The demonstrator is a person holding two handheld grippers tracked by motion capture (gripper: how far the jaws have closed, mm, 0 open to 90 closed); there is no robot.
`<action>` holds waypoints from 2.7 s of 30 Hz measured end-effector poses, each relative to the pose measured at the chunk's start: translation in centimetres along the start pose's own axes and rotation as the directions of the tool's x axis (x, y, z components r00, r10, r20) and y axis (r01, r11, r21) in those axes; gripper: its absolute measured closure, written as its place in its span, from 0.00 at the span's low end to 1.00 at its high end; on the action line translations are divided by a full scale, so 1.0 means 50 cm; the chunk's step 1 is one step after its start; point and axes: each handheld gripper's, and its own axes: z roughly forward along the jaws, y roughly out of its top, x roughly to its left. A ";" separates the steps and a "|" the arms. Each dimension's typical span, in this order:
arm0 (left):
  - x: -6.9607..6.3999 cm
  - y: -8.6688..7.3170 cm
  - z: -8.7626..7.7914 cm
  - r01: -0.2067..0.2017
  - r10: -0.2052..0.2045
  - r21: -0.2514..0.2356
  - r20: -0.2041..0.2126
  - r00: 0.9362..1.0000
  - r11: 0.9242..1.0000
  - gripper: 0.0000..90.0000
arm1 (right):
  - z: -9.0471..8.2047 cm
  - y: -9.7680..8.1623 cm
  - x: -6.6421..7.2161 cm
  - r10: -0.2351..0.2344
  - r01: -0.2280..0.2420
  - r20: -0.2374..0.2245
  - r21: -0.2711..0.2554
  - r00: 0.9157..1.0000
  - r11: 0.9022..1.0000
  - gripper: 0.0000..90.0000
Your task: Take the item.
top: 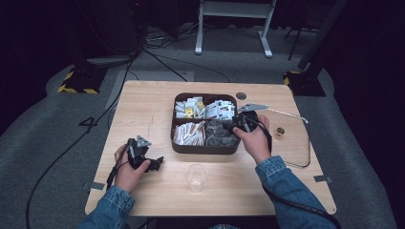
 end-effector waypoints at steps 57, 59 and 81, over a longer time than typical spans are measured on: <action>0.001 0.001 0.001 -0.007 0.007 0.000 0.002 1.000 1.000 0.00 | -0.005 -0.013 0.016 0.006 -0.012 -0.108 -0.051 0.994 0.999 0.85; 0.001 0.001 0.001 -0.007 0.007 0.000 0.002 1.000 1.000 0.00 | -0.011 -0.012 0.017 0.006 -0.014 -0.116 -0.062 0.993 0.998 0.85; 0.001 0.001 0.001 -0.007 0.007 -0.001 0.002 1.000 1.000 0.00 | -0.066 -0.008 0.030 -0.009 -0.008 -0.156 -0.112 0.988 0.994 0.85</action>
